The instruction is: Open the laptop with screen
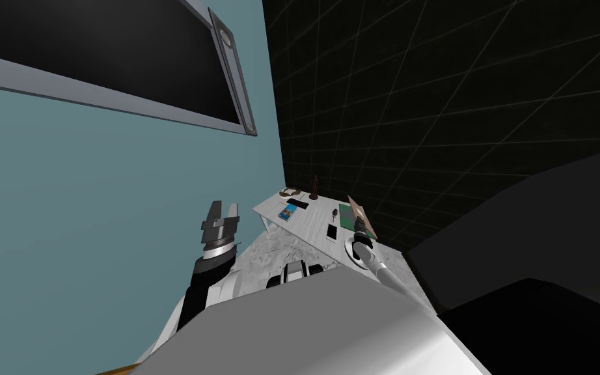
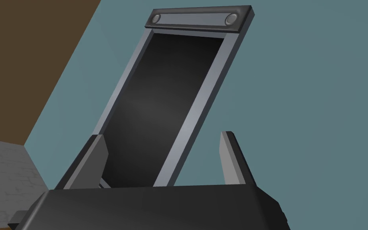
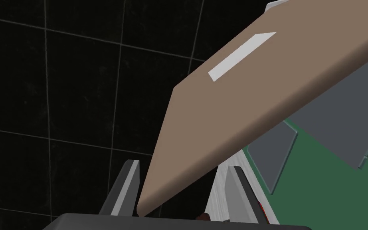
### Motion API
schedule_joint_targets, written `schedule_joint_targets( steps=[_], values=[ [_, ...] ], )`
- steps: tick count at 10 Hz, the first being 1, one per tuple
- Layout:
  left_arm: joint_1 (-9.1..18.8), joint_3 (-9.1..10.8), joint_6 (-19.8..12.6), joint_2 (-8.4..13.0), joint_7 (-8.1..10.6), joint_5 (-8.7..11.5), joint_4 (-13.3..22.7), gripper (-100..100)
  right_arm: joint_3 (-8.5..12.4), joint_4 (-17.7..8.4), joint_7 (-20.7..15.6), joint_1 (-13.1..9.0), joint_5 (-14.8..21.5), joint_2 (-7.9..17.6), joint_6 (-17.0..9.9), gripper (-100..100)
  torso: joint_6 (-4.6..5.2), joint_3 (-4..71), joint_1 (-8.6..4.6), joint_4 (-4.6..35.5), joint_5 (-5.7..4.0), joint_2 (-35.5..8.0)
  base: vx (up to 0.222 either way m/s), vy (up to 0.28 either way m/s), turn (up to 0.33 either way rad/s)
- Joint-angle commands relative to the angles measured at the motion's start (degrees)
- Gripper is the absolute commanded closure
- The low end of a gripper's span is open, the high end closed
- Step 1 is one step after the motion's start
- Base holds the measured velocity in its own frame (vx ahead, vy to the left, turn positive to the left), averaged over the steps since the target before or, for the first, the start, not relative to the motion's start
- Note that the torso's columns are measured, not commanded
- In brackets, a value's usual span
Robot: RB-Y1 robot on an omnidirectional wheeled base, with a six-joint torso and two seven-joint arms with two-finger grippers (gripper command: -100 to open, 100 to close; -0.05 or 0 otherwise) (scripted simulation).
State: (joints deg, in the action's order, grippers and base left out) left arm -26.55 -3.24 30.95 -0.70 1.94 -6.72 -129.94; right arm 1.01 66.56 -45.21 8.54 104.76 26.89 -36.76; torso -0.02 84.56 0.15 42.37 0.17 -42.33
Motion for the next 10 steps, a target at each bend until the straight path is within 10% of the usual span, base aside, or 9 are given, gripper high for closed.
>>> schedule_joint_targets(
  steps=[1,2,3,10],
  values=[
    [0.00,0.00,0.00,0.00,0.00,0.00,0.00,0,-0.44,-0.26,-0.82,0.91,1.38,-0.21,-0.86,100,0.00,-0.01,-0.02,0.00,-0.01,-0.01,0.050,0.017,0.003],
    [0.01,0.00,0.00,0.00,0.00,0.00,0.00,0,2.32,-1.10,1.87,1.42,-1.35,-3.14,1.86,100,0.02,-0.10,-0.05,0.05,0.00,-0.19,-0.027,-0.052,0.385],
    [0.04,-0.01,-0.01,0.00,0.00,0.00,0.01,0,2.10,-0.79,-0.40,0.23,-1.50,-0.05,2.37,-100,-0.21,-0.16,-0.40,-0.02,-0.28,-0.14,-0.027,0.027,0.068],
    [0.01,0.00,0.00,0.00,0.00,0.00,0.00,0,5.41,-0.26,-2.01,-1.85,-6.23,6.49,9.67,-100,0.05,-0.06,-0.02,0.01,-0.03,-0.10,-0.004,0.093,-0.067]
  ],
)
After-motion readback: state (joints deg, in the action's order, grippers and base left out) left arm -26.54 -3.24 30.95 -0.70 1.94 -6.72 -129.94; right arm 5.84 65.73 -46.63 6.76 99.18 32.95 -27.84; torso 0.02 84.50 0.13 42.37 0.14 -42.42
